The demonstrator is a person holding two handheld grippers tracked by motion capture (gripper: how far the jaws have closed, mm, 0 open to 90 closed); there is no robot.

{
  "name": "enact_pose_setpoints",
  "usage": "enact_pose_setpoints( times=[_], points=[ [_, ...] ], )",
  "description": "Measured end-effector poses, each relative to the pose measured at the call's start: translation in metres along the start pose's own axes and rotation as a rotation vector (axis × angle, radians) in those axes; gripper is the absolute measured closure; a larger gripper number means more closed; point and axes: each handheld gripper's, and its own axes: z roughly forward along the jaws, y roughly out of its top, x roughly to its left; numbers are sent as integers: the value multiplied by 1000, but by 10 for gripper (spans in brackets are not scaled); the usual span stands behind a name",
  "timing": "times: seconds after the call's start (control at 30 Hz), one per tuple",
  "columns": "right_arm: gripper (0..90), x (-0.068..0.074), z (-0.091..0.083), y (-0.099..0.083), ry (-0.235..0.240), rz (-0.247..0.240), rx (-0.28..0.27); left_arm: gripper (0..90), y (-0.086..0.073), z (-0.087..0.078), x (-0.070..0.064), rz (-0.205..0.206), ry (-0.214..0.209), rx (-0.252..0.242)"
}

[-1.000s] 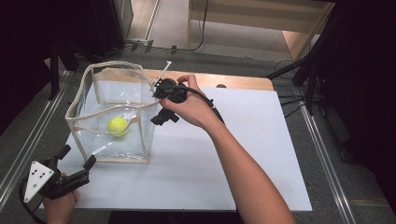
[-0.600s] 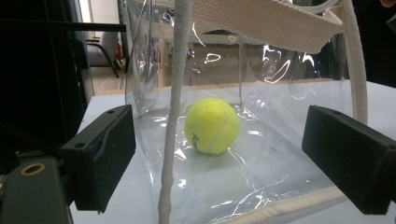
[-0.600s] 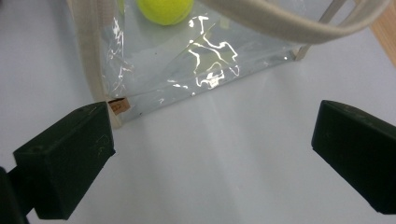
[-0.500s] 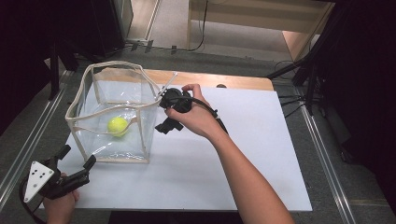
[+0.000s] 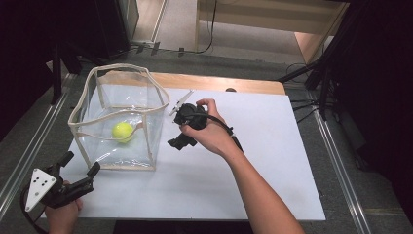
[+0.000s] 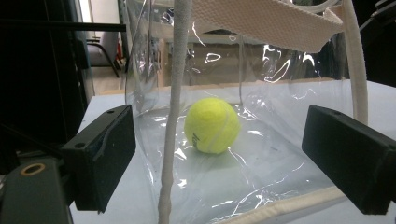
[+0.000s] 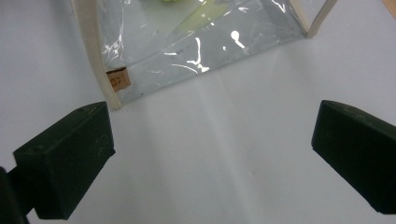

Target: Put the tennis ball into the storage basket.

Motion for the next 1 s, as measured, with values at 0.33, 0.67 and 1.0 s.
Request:
enact_pose_setpoints(
  times=[0.33,0.67,1.0],
  points=[
    [0,1,1,-19,-10,8,-42,100,0,0,0,-1,1,1],
    [0,4,4,-43,-16,29,-81,100,0,0,0,0,2,2],
    [0,3,3,-67,-25,41,-126,100,0,0,0,1,4,3]
  ],
)
